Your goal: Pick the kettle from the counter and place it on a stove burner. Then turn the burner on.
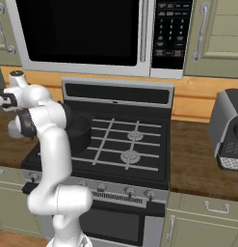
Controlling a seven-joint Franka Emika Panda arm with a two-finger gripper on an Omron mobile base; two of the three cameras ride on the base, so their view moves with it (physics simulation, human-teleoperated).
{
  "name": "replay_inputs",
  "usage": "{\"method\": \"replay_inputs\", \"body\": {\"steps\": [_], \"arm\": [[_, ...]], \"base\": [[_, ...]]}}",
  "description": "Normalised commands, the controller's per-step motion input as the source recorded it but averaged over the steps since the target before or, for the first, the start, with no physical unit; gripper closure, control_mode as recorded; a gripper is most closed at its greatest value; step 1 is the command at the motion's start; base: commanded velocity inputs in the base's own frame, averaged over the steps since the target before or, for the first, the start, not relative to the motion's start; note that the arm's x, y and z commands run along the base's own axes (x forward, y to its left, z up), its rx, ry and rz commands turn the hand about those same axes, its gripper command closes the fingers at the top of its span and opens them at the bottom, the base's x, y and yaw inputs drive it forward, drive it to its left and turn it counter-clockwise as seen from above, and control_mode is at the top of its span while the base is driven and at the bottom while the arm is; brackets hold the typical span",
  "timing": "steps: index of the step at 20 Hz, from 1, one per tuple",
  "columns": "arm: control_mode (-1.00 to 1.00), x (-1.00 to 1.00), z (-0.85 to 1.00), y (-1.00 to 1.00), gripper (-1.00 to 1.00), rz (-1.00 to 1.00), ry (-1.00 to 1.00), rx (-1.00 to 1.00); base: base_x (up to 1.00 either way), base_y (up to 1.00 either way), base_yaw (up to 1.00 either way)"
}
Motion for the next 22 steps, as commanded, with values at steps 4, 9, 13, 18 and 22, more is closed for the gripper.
{"method": "replay_inputs", "body": {"steps": [4, 9, 13, 18, 22], "arm": [[-1.00, 0.26, -0.23, 0.13, -1.00, 0.00, 0.01, 0.00], [-1.00, 0.08, -0.18, 0.14, -1.00, 0.00, 0.05, 0.00], [-1.00, 0.02, -0.19, 0.07, -1.00, 0.00, 0.01, 0.00], [-1.00, 0.00, 0.00, 0.00, -1.00, 0.00, 0.00, 0.00], [-1.00, 0.00, 0.02, 0.00, 1.00, 0.00, 0.00, 0.00]], "base": [[0.00, 0.00, 0.00], [0.00, 0.00, 0.00], [0.00, 0.00, 0.00], [0.00, 0.00, 0.00], [0.00, 0.00, 0.00]]}}
